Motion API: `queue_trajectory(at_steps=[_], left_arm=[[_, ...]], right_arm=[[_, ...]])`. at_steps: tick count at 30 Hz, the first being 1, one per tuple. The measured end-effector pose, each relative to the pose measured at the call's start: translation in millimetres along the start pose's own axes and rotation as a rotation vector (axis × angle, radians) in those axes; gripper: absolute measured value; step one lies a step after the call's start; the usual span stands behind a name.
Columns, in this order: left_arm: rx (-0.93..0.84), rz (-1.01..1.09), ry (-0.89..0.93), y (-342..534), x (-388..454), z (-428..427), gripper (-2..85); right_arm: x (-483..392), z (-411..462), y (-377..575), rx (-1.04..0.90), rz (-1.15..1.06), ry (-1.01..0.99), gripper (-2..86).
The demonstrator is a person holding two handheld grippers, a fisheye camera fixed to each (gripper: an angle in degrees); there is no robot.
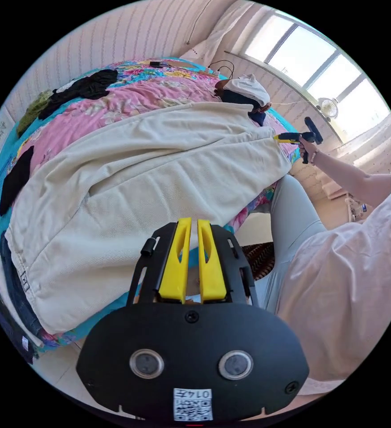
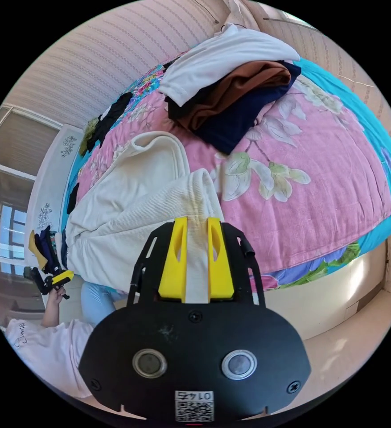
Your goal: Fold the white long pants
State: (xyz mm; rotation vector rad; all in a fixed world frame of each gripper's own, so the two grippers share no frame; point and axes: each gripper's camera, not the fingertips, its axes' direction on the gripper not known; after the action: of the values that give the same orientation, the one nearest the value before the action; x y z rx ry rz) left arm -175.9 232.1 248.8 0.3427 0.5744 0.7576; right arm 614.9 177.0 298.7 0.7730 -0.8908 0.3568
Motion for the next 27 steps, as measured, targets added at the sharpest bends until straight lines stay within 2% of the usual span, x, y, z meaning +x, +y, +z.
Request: queue_trajectory(at_steps=[4,9,13,17,21,27], left_arm=[[0.026,0.148,-0.193,-29.0,10.4,13.2,7.3],[-0.038,0.320,-0.167,-84.4,29.3,84.6,10.7],[-0.070,0.393,-0.219,-103.5,46.8,115.7,10.7],[-0.108,0.463,-0.216,-110.2,58.6,131.2,9.1],[-0.124,0.458,-0.196,-117.6,62.9,141.6,2.3],[-0.052,0.501,-0.201,-105.9,72.1,89.5,-0.5]], right_arm=[[-22.8,-36.3,26.8,0.057,-0.070,-0.012,2.6],[-67.7,-125.7,74.3,0.230,-0.188,-0.113,1.5],[-107.6,-177.4,105.1,0.302,-0.286,-0.113,1.1],[-150.0,-218.7,136.3,0.365,-0.396,-0.115,0.8],[-177.6,-234.3,152.0,0.379,-0.442,-0.122,0.6],[-177.8,-235.4,164.4,0.370,-0.367,-0.101,0.6]])
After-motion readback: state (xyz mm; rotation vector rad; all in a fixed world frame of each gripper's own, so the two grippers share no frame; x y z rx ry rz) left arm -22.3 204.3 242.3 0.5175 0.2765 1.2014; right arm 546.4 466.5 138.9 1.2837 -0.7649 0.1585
